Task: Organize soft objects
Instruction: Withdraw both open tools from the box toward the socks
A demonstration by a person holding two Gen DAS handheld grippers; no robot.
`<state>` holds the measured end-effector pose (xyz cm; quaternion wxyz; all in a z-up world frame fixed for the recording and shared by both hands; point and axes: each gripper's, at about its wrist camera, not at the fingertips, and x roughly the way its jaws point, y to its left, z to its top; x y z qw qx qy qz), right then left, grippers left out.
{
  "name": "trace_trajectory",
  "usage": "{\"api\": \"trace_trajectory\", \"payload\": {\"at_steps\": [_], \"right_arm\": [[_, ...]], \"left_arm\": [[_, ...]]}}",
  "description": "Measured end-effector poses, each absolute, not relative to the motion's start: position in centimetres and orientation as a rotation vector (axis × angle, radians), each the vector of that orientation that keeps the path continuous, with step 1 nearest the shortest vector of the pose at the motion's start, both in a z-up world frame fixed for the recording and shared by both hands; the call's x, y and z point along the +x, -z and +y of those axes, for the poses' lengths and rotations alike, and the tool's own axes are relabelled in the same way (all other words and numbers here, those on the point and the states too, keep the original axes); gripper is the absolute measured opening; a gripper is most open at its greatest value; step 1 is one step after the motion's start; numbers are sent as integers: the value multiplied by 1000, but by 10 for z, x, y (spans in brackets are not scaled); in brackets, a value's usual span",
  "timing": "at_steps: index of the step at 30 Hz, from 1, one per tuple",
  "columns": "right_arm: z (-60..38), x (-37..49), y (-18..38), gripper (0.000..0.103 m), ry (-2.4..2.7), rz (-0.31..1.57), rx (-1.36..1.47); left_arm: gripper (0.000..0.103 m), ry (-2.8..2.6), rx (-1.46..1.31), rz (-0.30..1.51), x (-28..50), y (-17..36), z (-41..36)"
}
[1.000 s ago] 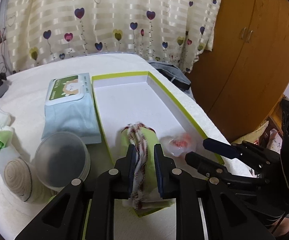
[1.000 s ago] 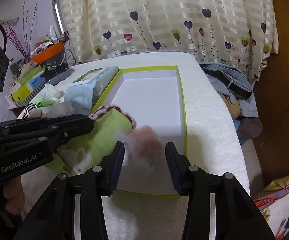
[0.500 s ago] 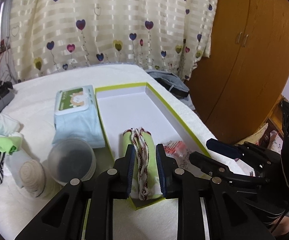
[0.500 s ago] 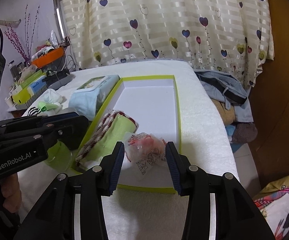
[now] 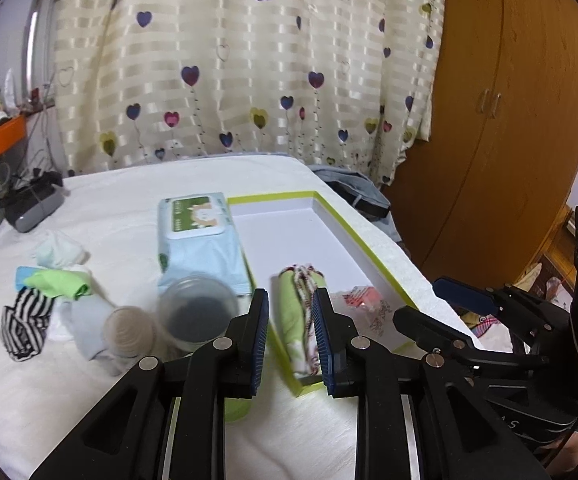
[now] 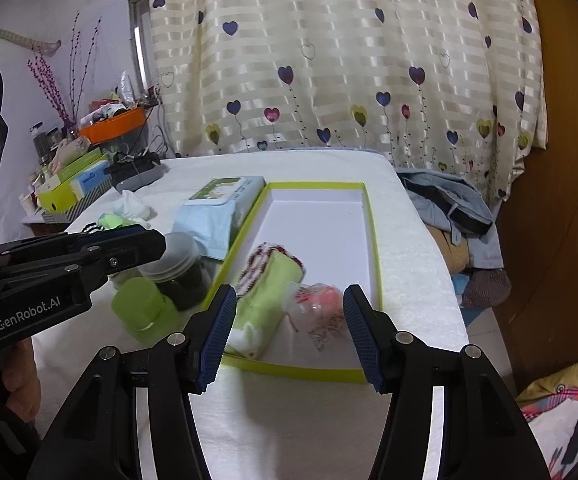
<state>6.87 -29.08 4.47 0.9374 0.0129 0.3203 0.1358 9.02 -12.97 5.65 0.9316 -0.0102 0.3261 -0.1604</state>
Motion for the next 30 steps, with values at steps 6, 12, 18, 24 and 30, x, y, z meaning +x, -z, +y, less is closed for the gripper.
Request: {"api": "trace_trajectory", "payload": {"at_steps": [6, 12, 18, 24, 30], "right_arm": [[-272, 62, -51, 57, -319, 651, 30], [-249, 58, -55, 57, -359, 650, 9], [-228, 55, -56, 57, -410, 650, -14], [-213, 55, -56, 57, -441, 654, -30], [-199, 55, -55, 57, -474, 661, -47]], "left_arm": [[25, 291, -42, 652, 81, -59, -105], [27, 249, -62, 648, 76, -58, -81], [27, 205, -80, 657, 75, -54, -59], [28, 175, -98, 666, 76, -49, -43], [28, 148, -115, 673, 75, -44, -30]]}}
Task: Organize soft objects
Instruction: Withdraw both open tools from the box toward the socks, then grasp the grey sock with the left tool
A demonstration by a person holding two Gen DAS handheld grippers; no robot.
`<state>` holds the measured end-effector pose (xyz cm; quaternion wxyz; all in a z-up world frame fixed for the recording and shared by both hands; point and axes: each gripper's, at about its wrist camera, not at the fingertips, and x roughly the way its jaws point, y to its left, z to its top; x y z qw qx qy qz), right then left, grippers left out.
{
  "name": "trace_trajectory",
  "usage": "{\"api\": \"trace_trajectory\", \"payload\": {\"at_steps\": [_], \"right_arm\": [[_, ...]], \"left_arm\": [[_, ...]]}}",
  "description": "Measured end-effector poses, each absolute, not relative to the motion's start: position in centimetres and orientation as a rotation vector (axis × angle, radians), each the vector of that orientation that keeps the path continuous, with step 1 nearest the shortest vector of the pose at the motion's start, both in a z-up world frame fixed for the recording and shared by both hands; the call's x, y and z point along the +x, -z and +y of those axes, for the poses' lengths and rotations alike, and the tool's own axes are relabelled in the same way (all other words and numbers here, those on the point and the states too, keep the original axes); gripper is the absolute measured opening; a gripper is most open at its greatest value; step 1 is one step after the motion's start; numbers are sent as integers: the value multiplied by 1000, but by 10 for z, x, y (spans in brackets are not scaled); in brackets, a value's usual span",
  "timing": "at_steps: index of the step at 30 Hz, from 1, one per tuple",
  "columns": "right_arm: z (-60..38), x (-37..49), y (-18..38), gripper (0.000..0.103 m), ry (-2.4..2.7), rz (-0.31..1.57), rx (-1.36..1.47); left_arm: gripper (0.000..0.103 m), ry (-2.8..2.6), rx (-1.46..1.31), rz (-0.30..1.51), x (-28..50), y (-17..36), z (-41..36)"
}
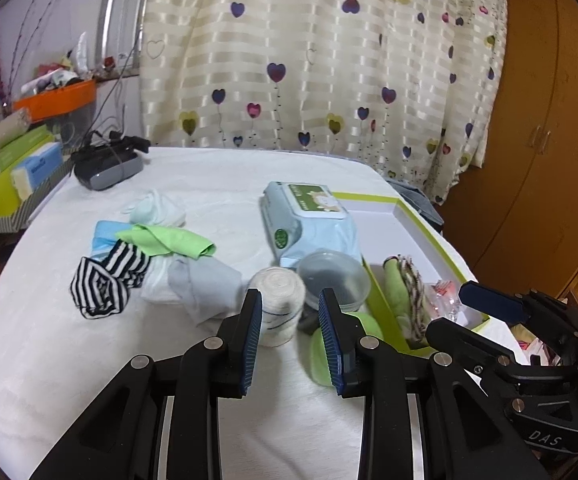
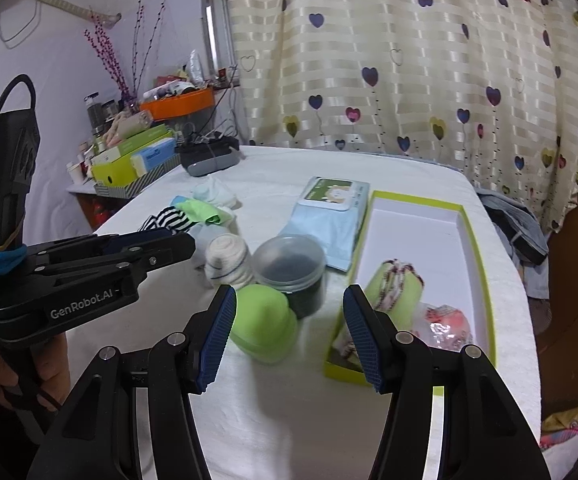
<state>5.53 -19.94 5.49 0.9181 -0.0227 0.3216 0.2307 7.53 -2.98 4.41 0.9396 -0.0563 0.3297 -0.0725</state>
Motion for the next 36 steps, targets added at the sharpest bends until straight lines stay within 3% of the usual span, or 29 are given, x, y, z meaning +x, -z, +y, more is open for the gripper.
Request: {"api": "trace_trajectory", "payload": {"at_steps": [23, 36], "right_arm": [[-166, 70, -49, 57, -546, 683, -86], [-156, 82, -44, 57, -572, 693, -91]], "left_arm": [[35, 79, -177, 726, 90, -17, 13], [45, 51, -291, 781, 115, 9, 47]]}}
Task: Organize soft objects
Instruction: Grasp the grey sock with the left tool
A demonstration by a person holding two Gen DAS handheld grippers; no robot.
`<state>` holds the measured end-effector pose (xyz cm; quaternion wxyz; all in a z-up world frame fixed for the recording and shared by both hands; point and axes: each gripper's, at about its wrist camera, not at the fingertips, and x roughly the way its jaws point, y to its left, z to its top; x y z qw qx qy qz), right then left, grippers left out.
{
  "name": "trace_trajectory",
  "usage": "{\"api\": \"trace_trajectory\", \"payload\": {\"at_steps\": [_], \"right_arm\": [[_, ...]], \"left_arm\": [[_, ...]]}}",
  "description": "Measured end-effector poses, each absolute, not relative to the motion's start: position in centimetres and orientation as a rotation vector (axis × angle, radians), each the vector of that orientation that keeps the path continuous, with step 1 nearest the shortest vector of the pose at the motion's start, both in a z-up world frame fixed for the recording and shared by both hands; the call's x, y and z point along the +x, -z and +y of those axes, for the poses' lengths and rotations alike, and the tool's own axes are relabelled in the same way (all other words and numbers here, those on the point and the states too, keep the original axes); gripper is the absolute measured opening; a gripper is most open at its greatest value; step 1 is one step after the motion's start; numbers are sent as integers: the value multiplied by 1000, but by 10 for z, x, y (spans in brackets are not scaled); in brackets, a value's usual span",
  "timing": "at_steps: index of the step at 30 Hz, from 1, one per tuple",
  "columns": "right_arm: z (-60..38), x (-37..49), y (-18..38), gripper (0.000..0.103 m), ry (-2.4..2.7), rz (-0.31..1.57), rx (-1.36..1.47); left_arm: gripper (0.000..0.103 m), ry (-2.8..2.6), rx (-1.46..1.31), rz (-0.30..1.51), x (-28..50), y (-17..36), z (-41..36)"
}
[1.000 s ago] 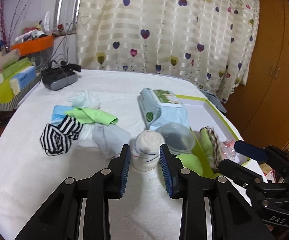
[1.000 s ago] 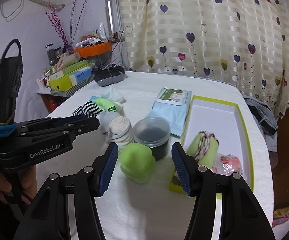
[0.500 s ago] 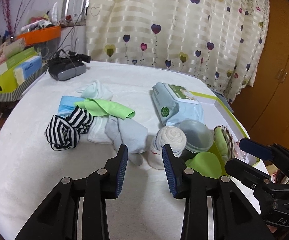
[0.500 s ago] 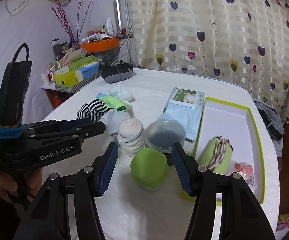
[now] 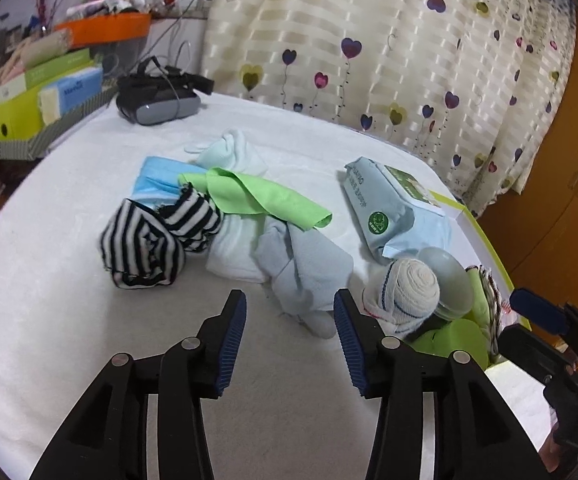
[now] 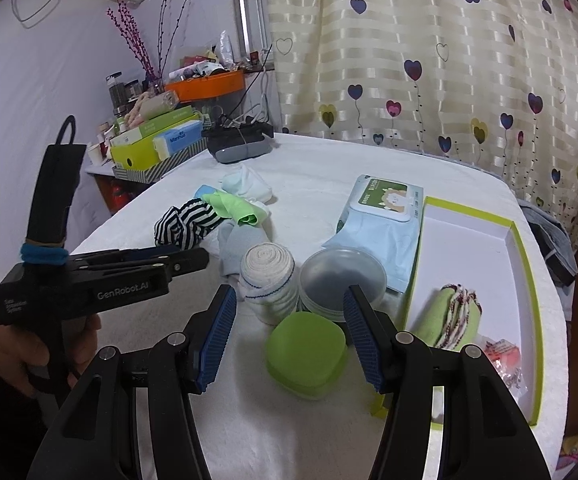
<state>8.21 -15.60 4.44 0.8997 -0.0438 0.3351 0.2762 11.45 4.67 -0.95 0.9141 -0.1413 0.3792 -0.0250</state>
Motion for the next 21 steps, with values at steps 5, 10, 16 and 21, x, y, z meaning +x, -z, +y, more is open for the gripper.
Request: {"api": "trace_trajectory", "payload": {"at_steps": [5, 10, 16, 21], "right_arm": [[-157, 87, -44, 57, -574, 694, -84], [-159, 91, -46, 57, -578, 688, -77], [-162, 97, -44, 57, -581, 690, -66], [-162, 97, -44, 57, -580, 693, -64]], "left_arm": [[46, 64, -349, 823, 134, 20, 48], [46, 73, -391, 863, 152, 30, 45], [31, 90, -394, 879, 160, 37, 42], [13, 103, -388, 866, 153, 33, 45]]}}
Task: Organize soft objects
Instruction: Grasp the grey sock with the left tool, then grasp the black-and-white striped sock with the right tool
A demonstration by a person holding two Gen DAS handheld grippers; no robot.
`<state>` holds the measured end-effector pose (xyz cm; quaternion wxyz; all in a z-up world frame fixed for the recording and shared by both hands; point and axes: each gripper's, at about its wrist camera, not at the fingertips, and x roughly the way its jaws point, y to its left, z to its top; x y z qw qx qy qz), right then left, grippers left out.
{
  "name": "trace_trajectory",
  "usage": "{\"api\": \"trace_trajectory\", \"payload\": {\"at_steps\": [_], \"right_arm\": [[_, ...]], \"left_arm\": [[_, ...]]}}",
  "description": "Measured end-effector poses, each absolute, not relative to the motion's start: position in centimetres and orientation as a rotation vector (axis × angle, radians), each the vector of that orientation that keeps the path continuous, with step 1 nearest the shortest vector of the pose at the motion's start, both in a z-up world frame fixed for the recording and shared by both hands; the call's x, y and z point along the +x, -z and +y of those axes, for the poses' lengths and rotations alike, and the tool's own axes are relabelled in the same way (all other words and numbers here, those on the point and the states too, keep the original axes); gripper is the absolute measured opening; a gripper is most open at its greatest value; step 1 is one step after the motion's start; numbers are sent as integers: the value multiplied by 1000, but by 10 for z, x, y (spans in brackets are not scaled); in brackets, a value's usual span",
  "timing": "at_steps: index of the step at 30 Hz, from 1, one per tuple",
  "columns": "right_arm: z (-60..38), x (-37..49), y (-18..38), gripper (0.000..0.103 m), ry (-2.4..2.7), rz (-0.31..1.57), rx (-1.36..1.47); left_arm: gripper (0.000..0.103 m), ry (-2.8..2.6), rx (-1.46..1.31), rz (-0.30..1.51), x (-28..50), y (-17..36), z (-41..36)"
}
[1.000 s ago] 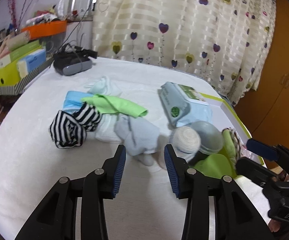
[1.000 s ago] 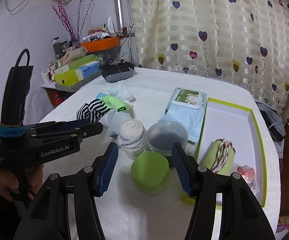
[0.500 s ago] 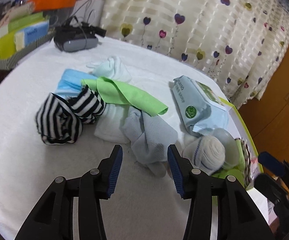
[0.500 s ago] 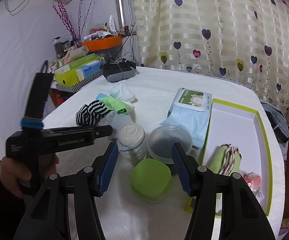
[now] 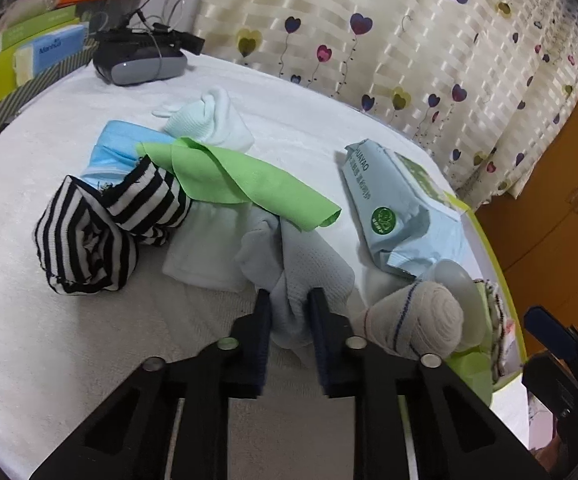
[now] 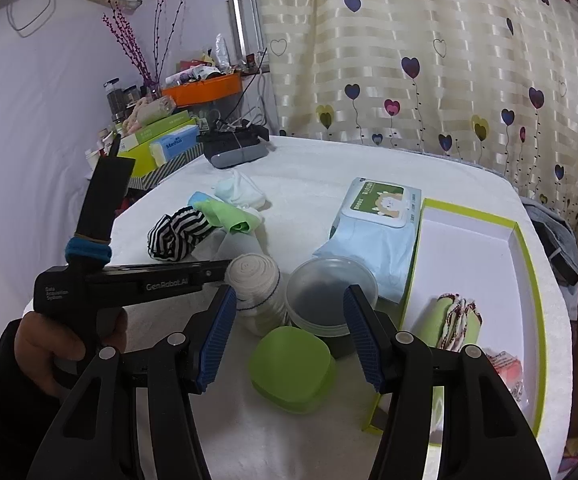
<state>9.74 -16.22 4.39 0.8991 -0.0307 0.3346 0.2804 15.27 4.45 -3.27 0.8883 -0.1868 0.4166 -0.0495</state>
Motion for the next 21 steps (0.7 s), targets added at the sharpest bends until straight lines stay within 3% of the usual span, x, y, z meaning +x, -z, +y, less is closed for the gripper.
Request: {"api": "trace_trajectory", "payload": {"at_steps": [21], "right_arm": [[-100, 83, -54, 57, -671, 665, -143]], "left_arm": [[10, 29, -391, 780, 77, 16, 108]]}}
